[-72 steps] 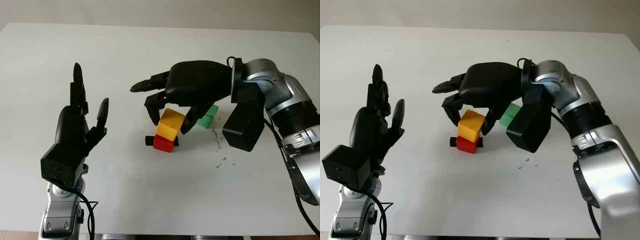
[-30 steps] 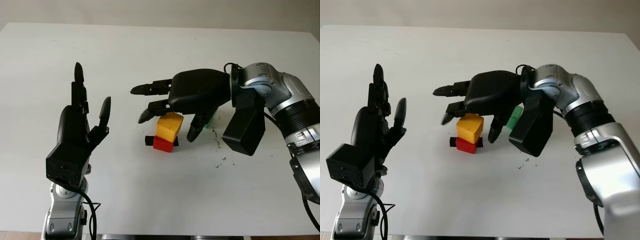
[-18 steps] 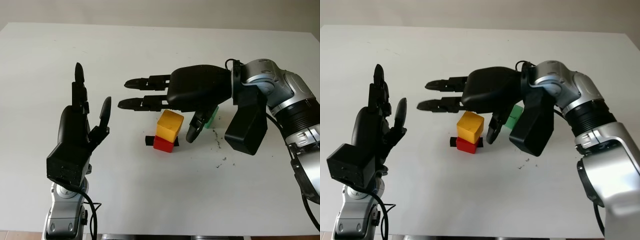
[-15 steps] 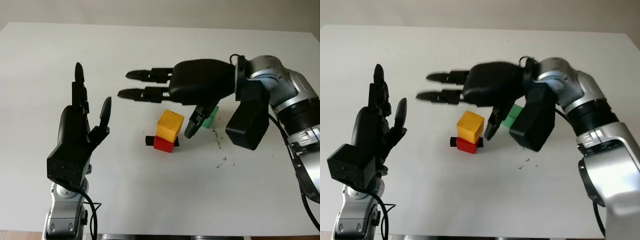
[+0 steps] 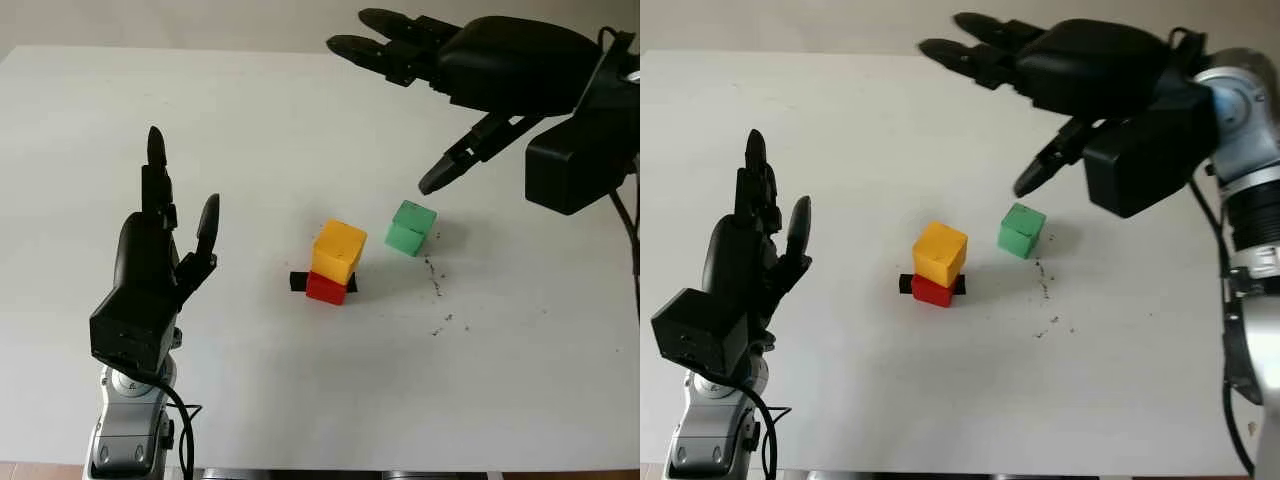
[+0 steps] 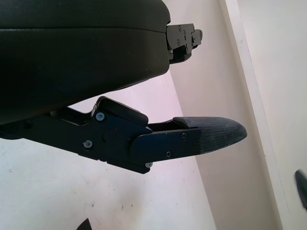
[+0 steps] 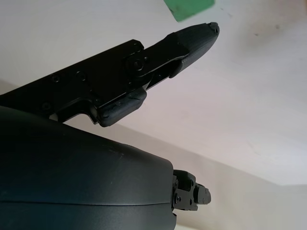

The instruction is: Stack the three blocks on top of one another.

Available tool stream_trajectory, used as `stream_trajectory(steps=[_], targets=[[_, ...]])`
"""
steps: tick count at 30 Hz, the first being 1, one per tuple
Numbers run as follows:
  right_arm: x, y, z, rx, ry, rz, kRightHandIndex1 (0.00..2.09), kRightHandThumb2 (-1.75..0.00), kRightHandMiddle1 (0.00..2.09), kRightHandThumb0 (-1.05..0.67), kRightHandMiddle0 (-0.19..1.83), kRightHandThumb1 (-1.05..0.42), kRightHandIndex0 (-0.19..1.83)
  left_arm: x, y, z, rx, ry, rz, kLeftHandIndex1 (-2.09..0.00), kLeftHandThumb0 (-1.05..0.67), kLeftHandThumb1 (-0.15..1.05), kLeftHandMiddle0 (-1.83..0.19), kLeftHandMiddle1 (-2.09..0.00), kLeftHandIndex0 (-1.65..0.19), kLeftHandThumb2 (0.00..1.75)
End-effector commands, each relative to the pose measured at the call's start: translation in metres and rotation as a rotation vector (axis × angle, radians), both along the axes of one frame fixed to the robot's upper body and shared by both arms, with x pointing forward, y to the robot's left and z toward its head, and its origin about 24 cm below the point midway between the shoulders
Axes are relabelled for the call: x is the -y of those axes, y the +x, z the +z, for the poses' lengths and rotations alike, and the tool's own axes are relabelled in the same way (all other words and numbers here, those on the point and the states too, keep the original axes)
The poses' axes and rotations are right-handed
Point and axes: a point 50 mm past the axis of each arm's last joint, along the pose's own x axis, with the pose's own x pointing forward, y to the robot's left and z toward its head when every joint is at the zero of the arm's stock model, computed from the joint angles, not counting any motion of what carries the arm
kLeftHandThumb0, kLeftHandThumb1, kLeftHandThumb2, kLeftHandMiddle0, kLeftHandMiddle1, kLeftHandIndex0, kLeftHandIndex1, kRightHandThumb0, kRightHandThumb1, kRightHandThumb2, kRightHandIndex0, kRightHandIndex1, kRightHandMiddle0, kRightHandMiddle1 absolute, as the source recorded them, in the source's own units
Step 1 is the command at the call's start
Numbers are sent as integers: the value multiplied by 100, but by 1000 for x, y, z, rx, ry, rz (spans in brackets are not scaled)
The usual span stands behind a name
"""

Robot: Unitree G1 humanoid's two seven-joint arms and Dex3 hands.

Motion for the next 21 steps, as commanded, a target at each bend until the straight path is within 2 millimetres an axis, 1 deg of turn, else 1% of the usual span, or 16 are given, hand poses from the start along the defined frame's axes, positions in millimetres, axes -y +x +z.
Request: stream_trajectory(steps=[1, 4, 7, 9, 12, 16, 21], targets=[[12, 0, 2, -20, 18, -48, 0, -4, 12, -75, 5, -87, -19, -1, 2, 3, 21, 2, -7, -5, -81, 105, 16, -5, 15, 54], [16, 1, -5, -36, -9, -79, 1, -5, 14, -74, 10, -87, -19, -3, 2, 3, 23, -1, -14, -5, -80, 105, 17, -5, 15, 55], [13, 2, -16, -52, -77, -96, 3, -5, 14, -77, 12, -87, -18, -6, 3, 3, 25, -1, -24, -5, -80, 105, 18, -5, 16, 54], [12, 3, -23, -80, -86, -100, 4, -5, 14, -75, 14, -87, -17, -8, 3, 4, 26, -1, -26, -5, -81, 105, 18, -5, 15, 53], [10, 4, -35, -101, -99, -85, 5, -5, 14, -72, 16, -87, -16, -9, 3, 4, 27, 10, -26, -5, -81, 105, 18, -5, 15, 52], [7, 6, -48, -104, -107, -62, 7, -4, 15, -67, 22, -83, -11, -9, 3, 4, 17, 13, -25, -5, -82, 105, 17, -5, 15, 52], [2, 7, -59, -98, -148, -33, 8, -5, 16, -64, 29, -81, -8, -9, 3, 4, 15, 13, -29, -5, -82, 105, 18, -5, 16, 52]])
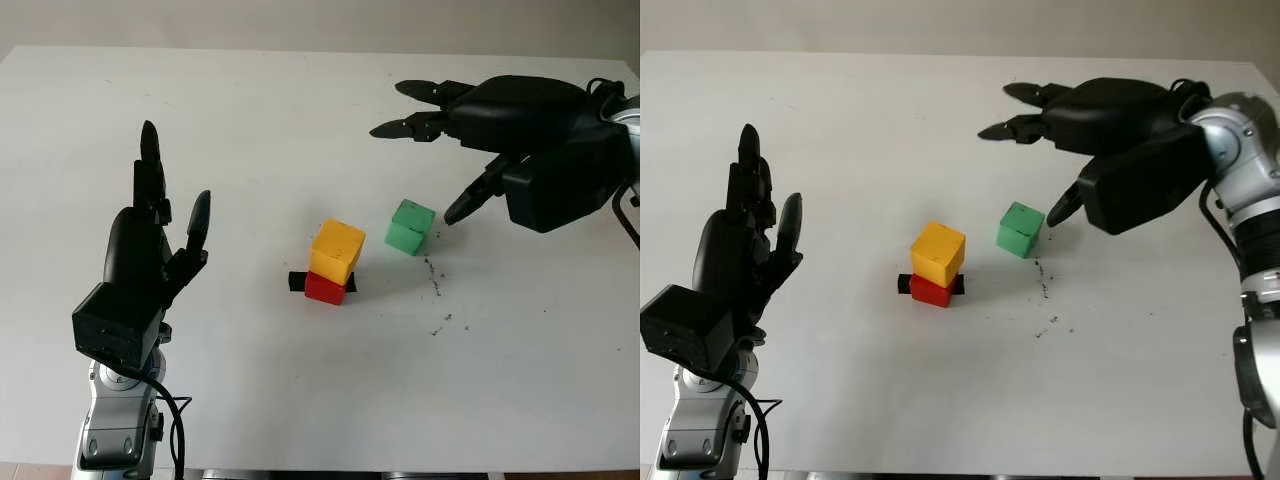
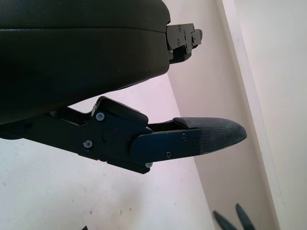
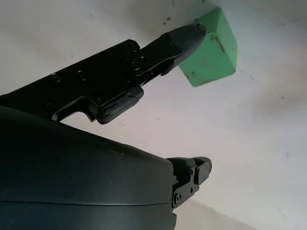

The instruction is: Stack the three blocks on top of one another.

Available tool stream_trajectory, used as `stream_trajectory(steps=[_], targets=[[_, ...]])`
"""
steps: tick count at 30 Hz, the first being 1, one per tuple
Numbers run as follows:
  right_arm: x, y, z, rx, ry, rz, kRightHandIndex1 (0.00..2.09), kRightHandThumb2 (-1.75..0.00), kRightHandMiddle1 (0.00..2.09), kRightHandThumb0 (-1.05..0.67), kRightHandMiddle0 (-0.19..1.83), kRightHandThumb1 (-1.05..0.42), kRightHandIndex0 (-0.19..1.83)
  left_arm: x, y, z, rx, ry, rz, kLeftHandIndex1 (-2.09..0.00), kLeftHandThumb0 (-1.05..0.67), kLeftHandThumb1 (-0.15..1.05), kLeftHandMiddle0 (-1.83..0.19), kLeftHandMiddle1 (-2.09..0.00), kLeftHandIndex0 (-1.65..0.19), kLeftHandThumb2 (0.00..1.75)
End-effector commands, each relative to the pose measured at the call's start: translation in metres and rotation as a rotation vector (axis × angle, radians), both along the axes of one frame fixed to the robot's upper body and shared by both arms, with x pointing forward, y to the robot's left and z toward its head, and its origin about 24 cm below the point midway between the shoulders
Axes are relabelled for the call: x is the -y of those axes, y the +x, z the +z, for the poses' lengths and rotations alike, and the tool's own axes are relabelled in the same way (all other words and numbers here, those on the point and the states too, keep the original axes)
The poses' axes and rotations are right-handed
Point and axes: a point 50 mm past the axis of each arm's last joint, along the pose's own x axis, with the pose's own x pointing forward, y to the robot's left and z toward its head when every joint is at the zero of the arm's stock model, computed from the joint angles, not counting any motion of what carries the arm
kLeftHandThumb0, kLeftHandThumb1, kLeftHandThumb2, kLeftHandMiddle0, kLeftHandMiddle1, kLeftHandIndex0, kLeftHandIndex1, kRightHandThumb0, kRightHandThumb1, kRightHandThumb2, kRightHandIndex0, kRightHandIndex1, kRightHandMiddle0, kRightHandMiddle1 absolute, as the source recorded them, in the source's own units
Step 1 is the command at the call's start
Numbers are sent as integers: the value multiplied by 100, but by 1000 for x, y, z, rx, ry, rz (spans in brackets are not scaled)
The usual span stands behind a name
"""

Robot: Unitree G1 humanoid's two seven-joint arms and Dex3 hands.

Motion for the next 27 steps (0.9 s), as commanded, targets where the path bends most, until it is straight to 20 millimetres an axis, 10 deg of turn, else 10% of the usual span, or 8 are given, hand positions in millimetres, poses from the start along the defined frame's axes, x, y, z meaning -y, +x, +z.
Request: stream_trajectory(steps=[1, 27], targets=[[-1, 1, -7, -10, -12, 12, 7, -5, 15, -64, 29, -81, -8, 0, 0, 3, 8, 3, -5, -5, -81, 105, 18, -5, 16, 52], [6, 4, -41, -45, -79, 20, 6, -6, 21, -41, 55, -85, -4, -2, -2, 0, 3, 16, -8, -5, -81, 105, 18, -5, 16, 53]])
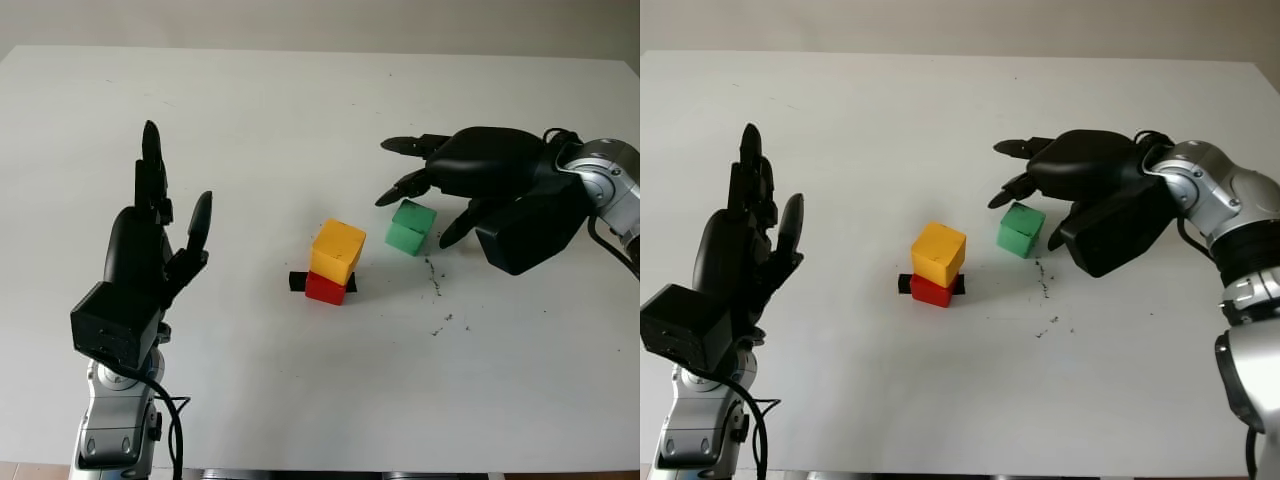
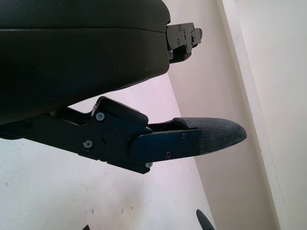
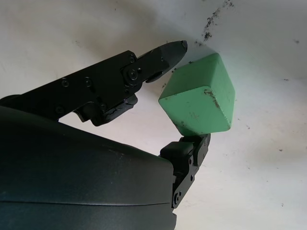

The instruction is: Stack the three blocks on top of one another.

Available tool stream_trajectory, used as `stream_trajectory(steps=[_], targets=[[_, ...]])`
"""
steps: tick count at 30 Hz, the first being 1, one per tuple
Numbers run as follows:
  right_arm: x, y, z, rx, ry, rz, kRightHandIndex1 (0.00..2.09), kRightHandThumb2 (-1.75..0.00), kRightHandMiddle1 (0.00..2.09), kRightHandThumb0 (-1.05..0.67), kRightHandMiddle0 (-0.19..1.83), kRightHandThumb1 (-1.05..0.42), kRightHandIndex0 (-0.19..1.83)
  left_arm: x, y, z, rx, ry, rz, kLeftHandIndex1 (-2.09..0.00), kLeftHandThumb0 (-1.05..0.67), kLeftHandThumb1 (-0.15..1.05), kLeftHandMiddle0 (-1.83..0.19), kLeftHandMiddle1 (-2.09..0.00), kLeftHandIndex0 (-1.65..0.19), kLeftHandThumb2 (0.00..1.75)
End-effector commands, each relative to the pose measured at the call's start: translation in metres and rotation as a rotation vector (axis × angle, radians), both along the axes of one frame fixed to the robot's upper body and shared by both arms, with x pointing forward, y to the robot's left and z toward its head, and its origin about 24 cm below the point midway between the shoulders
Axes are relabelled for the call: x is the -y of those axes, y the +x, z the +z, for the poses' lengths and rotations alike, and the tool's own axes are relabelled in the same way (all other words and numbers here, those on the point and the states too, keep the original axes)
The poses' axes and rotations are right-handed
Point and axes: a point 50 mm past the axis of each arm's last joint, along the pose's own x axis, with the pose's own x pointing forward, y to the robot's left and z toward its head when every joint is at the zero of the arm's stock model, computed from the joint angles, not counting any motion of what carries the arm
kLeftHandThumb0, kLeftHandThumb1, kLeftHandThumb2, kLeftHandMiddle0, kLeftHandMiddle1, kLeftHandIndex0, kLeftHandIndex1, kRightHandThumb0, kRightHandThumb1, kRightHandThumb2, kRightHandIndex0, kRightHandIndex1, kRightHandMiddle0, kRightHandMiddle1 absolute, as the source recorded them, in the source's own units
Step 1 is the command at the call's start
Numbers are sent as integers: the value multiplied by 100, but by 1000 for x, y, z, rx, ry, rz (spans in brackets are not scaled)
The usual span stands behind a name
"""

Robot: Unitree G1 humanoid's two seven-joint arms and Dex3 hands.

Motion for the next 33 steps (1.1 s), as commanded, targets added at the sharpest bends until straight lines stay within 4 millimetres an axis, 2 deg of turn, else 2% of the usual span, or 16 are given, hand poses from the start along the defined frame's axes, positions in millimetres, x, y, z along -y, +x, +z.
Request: stream_trajectory(steps=[1, 15, 17, 18, 19, 23, 27, 33], targets=[[2, -1, 0, 5, 1, 6, 6, -6, 21, -41, 56, -85, -3, -1, -2, -1, 2, 9, 3, -5, -81, 105, 18, -5, 16, 53], [1, -3, -4, 17, 128, 33, 8, -6, 29, -44, 68, -87, 6, -2, -2, -1, 0, 25, 14, -6, -82, 105, 17, -6, 16, 53], [2, -3, -4, 22, 134, 35, 7, -6, 38, -43, 71, -89, 8, -1, -2, -1, -3, 19, 15, -6, -83, 105, 16, -6, 15, 52], [2, -4, -4, 30, 140, 41, 7, -6, 52, -43, 68, -89, 10, -1, -2, -1, -3, 16, 12, -6, -83, 105, 16, -6, 15, 52], [2, -4, -5, 37, 146, 47, 6, -5, 75, -43, 62, -90, 14, -1, -2, -2, -2, 16, 10, -6, -82, 105, 17, -5, 16, 52], [2, -5, -5, 51, 150, 59, 6, -6, 106, -41, 55, -91, 18, -1, -3, -2, -7, 20, 10, -5, -83, 105, 17, -5, 16, 52], [2, -5, -6, 60, 159, 72, 7, -5, 120, -42, 52, -92, 21, -1, -3, -2, -11, 15, 15, -6, -83, 105, 15, -6, 15, 52], [3, -4, -5, 49, 143, 65, 6, -6, 126, -41, 49, -93, 22, 0, -3, -2, -5, 16, 10, -6, -83, 105, 16, -5, 15, 52]])
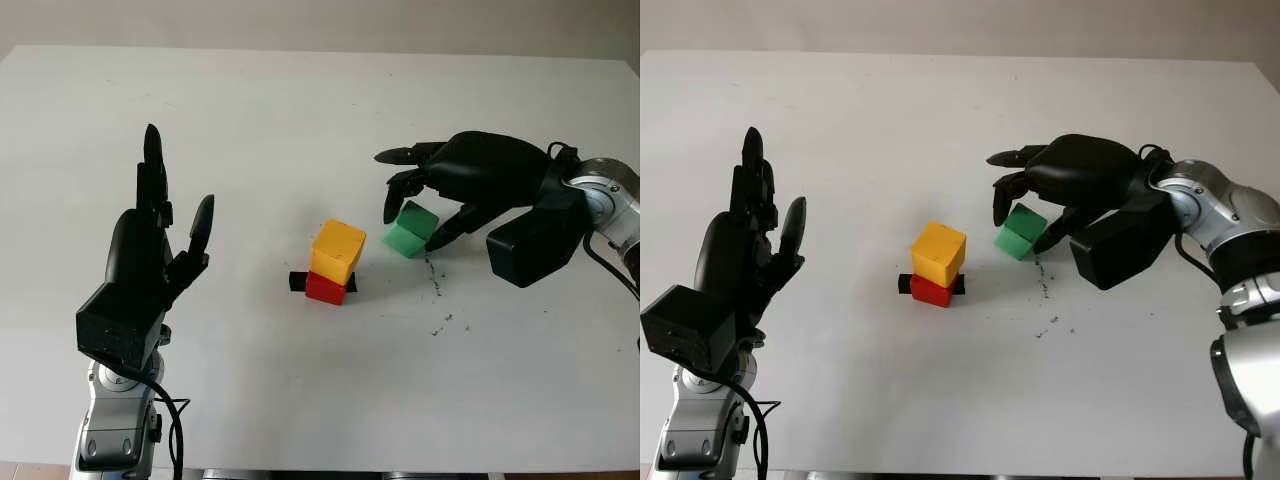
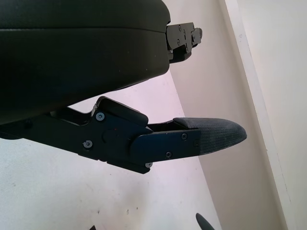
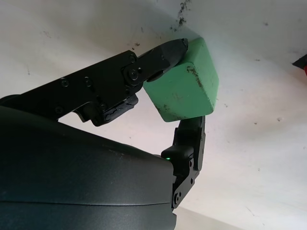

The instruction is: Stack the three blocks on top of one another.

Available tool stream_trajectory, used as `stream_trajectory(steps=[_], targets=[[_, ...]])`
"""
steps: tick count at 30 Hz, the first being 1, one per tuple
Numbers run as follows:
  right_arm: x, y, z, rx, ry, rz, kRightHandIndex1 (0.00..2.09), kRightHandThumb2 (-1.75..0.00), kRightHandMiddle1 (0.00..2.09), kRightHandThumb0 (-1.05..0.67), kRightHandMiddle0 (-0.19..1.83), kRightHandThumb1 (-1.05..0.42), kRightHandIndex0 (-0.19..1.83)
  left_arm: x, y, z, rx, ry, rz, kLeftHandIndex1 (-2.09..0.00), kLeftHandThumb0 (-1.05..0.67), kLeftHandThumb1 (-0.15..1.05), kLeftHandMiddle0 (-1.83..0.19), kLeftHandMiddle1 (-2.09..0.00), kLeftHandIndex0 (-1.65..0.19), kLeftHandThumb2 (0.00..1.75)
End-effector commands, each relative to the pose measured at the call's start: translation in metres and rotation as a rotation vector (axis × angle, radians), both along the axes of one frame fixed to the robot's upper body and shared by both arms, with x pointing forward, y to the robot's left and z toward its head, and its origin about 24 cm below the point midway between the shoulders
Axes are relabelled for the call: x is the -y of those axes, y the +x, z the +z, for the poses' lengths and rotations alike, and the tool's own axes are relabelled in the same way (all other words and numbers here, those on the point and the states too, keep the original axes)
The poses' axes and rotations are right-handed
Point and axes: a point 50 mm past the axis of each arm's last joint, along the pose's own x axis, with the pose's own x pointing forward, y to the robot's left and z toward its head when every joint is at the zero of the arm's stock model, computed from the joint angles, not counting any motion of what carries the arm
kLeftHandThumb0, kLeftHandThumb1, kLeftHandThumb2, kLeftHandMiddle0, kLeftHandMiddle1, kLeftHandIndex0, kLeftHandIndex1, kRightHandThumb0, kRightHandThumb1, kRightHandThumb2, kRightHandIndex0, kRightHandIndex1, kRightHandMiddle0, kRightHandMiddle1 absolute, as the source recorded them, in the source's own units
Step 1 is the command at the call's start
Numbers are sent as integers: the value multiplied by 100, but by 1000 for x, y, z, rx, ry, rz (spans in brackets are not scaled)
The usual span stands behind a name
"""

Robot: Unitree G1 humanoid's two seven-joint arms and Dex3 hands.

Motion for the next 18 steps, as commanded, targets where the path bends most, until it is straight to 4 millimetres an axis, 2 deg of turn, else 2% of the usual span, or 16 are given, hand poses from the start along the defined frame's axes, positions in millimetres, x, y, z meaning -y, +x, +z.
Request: stream_trajectory(steps=[1, 5, 8, 13, 18], targets=[[1, 0, 5, 9, -17, -1, 6, -5, 126, -42, 49, -93, 22, 0, -2, 0, 5, 2, 2, -6, -82, 105, 16, -5, 15, 52], [0, 2, 10, 23, -39, -9, 7, -6, 126, -41, 47, -93, 24, 0, -3, 0, 2, 1, 3, -5, -84, 105, 16, -5, 15, 52], [-2, 4, 22, 52, -78, -16, 6, -6, 125, -41, 46, -93, 24, 0, -3, 0, 4, 0, -3, -5, -84, 105, 16, -5, 16, 52], [-13, 6, 56, 123, -87, -8, 7, -5, 111, -39, 56, -89, 29, 2, -2, 1, 2, -3, -6, -5, -83, 105, 16, -5, 15, 51], [-29, 4, 92, 191, -128, 22, 7, -5, 111, -40, 58, -88, 32, 5, -2, 2, -4, -8, 2, -6, -83, 105, 15, -6, 14, 50]])
